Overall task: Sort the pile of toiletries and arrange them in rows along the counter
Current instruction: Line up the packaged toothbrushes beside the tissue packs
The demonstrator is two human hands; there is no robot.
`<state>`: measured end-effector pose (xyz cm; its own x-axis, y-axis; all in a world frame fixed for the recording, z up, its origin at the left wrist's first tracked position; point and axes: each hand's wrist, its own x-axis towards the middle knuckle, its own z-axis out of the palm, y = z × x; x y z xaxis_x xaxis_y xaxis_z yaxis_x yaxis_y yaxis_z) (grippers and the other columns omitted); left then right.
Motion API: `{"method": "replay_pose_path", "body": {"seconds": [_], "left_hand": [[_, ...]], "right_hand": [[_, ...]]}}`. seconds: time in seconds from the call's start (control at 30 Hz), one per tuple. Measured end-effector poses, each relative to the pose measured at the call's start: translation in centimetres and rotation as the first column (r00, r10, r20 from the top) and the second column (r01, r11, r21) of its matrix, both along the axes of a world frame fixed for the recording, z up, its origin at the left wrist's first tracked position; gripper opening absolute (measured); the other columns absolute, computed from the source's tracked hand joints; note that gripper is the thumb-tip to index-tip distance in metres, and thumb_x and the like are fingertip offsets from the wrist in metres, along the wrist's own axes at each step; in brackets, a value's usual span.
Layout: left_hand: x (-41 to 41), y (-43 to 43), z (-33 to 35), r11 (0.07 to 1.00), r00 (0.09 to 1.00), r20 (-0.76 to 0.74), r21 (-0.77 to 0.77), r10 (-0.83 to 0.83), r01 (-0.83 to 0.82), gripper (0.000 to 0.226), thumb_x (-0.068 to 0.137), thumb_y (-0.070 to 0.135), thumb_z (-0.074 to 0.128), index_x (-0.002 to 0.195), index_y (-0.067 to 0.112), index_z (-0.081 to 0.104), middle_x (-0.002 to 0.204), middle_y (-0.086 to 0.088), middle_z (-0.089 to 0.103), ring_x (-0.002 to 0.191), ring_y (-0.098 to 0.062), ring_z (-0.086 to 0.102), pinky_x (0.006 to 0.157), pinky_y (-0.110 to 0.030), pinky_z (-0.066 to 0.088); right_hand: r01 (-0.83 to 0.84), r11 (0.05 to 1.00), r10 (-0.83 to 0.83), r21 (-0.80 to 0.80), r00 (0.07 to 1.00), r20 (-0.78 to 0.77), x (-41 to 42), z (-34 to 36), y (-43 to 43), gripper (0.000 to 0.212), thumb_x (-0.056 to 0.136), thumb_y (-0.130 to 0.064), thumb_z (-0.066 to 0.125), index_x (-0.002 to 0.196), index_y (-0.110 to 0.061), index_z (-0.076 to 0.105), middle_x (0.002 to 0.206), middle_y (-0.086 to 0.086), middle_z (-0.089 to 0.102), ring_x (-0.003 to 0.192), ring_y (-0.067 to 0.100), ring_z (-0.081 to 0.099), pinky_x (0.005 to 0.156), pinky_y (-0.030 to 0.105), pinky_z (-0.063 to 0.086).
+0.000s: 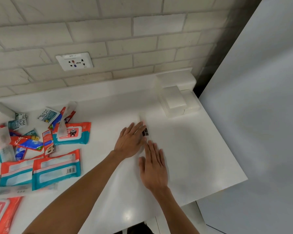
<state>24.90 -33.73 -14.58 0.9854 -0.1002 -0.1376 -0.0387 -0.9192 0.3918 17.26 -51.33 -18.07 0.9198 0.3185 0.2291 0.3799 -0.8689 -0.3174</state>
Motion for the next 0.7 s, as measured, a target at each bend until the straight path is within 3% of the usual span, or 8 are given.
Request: {"method": "replay_pose_path", "body": {"seconds": [0.23, 0.47, 0.7], "left_hand": [[5.4, -0.2, 0.6, 0.999, 0.996, -0.077, -0.007, 0.034, -0.035, 0.068, 0.104, 0.063, 0.03, 0.163, 0.04, 0.005, 0.171, 0.021, -0.005, 0.16, -0.022, -0.005, 0.128, -0.051, 0.005], [10.4, 0.0, 0.4, 0.999, 0.994, -0.101, 0.006, 0.049, -0.048, 0.076, 0.098, 0.072, 0.034, 0.162, 0.043, 0.004, 0.171, 0.021, -0.004, 0.159, -0.024, -0.003, 0.127, -0.057, 0.006], [13.5, 0.1, 0.5, 0.998, 0.993, -0.104, 0.002, 0.06, -0.06, 0.079, 0.095, 0.073, 0.039, 0.161, 0.044, 0.009, 0.17, 0.022, -0.002, 0.16, -0.024, 0.0, 0.126, -0.056, 0.007]], "right_hand": [[0.057, 0.998, -0.059, -0.027, 0.995, -0.078, 5.0, 0.5, 1.0, 0.067, 0.115, -0.048, 0.028, 0.17, -0.013, 0.015, 0.177, 0.006, 0.017, 0.165, 0.021, 0.008, 0.133, 0.046, 0.016], [0.124, 0.992, -0.121, 0.033, 0.989, -0.081, 9.3, 0.1, 1.9, 0.061, 0.113, -0.036, 0.035, 0.167, -0.01, 0.027, 0.173, 0.008, 0.029, 0.163, 0.019, 0.02, 0.131, 0.042, 0.023], [0.146, 0.989, -0.143, 0.029, 0.986, -0.09, 11.3, 0.0, 2.5, 0.061, 0.111, -0.033, 0.039, 0.166, -0.008, 0.029, 0.173, 0.01, 0.03, 0.163, 0.022, 0.019, 0.132, 0.042, 0.022]]}}
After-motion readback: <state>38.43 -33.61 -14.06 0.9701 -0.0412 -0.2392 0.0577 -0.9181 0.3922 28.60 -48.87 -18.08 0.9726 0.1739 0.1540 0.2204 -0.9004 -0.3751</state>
